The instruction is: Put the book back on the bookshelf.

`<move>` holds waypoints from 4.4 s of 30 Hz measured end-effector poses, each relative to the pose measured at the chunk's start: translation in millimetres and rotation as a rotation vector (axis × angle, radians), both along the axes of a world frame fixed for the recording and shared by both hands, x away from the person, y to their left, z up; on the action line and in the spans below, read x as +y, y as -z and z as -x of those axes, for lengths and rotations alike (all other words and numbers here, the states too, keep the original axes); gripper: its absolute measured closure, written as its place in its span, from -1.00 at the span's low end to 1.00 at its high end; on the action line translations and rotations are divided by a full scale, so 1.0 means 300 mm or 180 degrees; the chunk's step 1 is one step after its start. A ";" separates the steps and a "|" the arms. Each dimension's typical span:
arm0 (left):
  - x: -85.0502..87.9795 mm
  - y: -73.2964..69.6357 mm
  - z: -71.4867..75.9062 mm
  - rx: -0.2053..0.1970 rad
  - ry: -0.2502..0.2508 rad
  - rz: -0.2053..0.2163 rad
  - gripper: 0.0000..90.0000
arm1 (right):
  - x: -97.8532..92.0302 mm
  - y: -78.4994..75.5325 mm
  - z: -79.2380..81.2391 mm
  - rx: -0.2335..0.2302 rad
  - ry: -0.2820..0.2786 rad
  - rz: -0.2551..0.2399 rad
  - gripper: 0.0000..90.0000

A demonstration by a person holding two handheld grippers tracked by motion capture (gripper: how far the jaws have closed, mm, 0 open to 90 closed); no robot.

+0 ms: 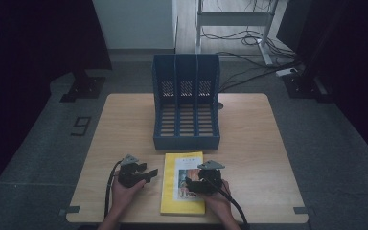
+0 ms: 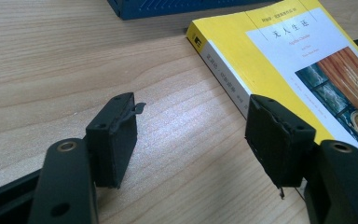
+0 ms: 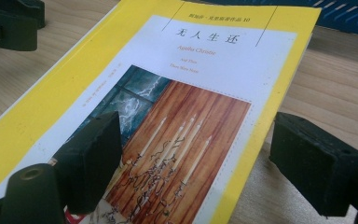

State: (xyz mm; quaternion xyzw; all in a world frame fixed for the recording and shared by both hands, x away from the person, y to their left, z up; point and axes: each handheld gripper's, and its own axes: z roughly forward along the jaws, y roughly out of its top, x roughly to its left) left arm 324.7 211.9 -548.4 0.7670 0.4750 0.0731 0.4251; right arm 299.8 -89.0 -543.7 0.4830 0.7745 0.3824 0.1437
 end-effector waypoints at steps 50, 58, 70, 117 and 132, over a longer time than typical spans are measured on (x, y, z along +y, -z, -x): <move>-0.194 -0.001 0.073 -0.0051 0.0407 -0.0102 -0.25 | -0.026 0.006 -0.006 0.0026 -0.0003 -0.0124 -0.47; -0.197 -0.001 0.075 -0.0054 0.0391 -0.0119 -0.25 | -0.018 0.013 -0.027 0.0069 -0.0001 -0.0143 -0.63; -0.197 -0.001 0.072 -0.0057 0.0410 -0.0128 -0.25 | -0.021 0.002 -0.030 -0.0027 -0.0011 -0.0075 -0.45; -0.191 0.000 0.067 -0.0046 0.0430 -0.0106 -0.25 | -0.046 -0.042 -0.003 -0.0027 -0.0256 -0.0589 0.63; -0.184 0.002 0.062 0.0001 0.0428 -0.0001 -0.26 | -0.054 -0.053 0.003 -0.0137 -0.0313 -0.0835 0.85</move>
